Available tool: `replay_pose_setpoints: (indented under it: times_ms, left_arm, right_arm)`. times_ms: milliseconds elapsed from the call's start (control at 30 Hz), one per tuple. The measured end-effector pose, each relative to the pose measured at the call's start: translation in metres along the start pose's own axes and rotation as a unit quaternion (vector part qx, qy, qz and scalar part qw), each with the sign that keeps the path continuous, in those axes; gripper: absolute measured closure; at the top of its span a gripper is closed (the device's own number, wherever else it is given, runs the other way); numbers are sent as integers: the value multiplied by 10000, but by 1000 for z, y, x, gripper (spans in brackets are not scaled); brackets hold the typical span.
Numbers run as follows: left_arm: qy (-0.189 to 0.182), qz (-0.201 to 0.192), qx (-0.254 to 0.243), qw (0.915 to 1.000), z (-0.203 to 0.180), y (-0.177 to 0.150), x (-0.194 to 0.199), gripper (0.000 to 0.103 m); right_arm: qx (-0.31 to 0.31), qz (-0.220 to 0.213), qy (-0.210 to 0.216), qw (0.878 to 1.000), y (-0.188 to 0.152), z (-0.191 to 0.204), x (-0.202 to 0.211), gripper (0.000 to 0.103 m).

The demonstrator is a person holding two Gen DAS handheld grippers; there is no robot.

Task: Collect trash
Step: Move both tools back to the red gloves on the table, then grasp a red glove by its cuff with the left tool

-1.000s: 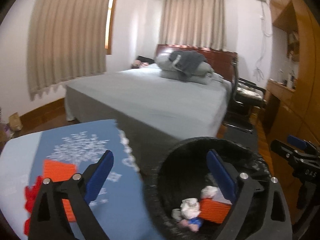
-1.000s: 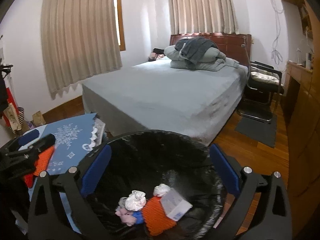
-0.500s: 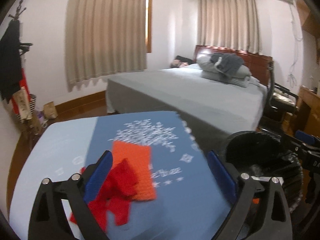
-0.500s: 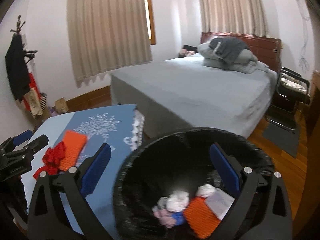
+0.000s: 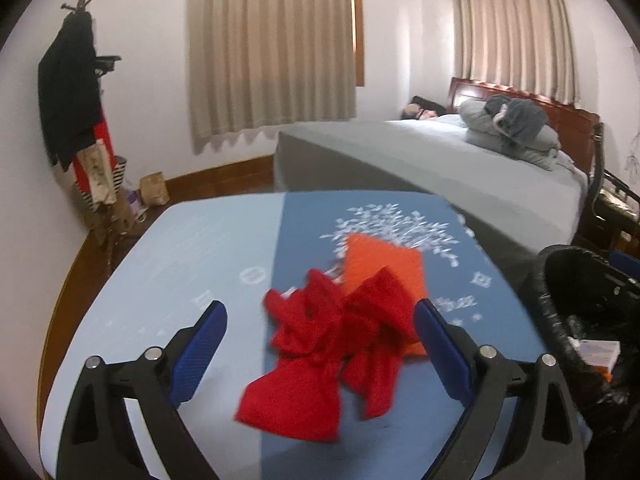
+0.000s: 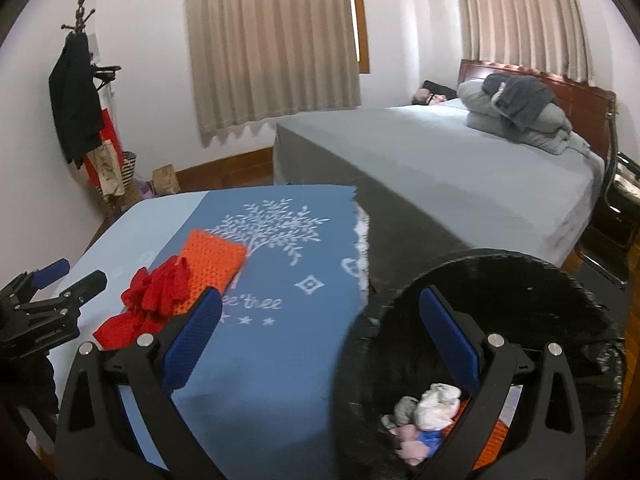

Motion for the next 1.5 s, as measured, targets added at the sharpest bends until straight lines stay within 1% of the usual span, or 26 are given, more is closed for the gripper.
replay_pose_setpoints:
  times_ms: [167,233,333,500,667,767,800,867,933,967,1033,1067,1233,1400,1500]
  left_arm:
    - [183,233,64,9995,17,-21,-13,14]
    - [234,347,73,9991,24,-30,-18,17]
    - [305,573,131,9978,32,-45,-28,21]
    - [356,886,262,9951,39,-61,-39,26]
    - [280,1144,333,9925,37,-69,-46,28]
    - [197,1383,381,9895,33,-78,-50,35]
    - [170,1410,388,9891,33,-79,-51,38]
    - [130,1403,399,9892,32,-78,-51,48]
    - [107,1416,434,9889,33,-79,-51,65]
    - [93,1413,457,9889,33,-79,-51,71]
    - [18,1389,547,9888,35,-78,-50,92]
    - [-4,1374,580,9888,36,-77,-50,96]
    - [125,1156,730,9905,46,-69,-41,97]
    - [600,907,779,9910,79,-57,-29,97]
    - [677,877,746,9910,90,-55,-27,97]
  right_arm:
    - [63,80,131,9999,-5,19,-14,7]
    - [106,114,177,9997,-7,26,-18,7]
    - [175,149,211,9995,-11,32,-22,7]
    - [207,241,228,9992,-17,36,-27,7]
    - [233,315,247,9989,-21,39,-32,7]
    - [252,333,274,9988,-21,43,-34,7]
    - [261,336,283,9987,-21,44,-35,7]
    - [281,343,300,9986,-22,46,-37,7]
    - [285,366,314,9984,-23,48,-39,7]
    - [284,374,322,9984,-23,50,-39,7]
    - [303,389,349,9982,-24,53,-41,7]
    - [318,393,362,9981,-25,55,-41,7]
    - [360,404,444,9975,-23,64,-44,7]
    - [388,391,528,9971,-22,73,-47,7]
    - [411,403,589,9966,-22,82,-51,7]
Point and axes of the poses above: each gripper's, at about its wrist camera, not at the fingertips, and x roughly against the way its jaws point, z to its left, y to its top, the point moved 9 cm from there along -x, roughly the way its jaws point, and after that the axes turned 9 degrees about -z, right-handed, at the moved point
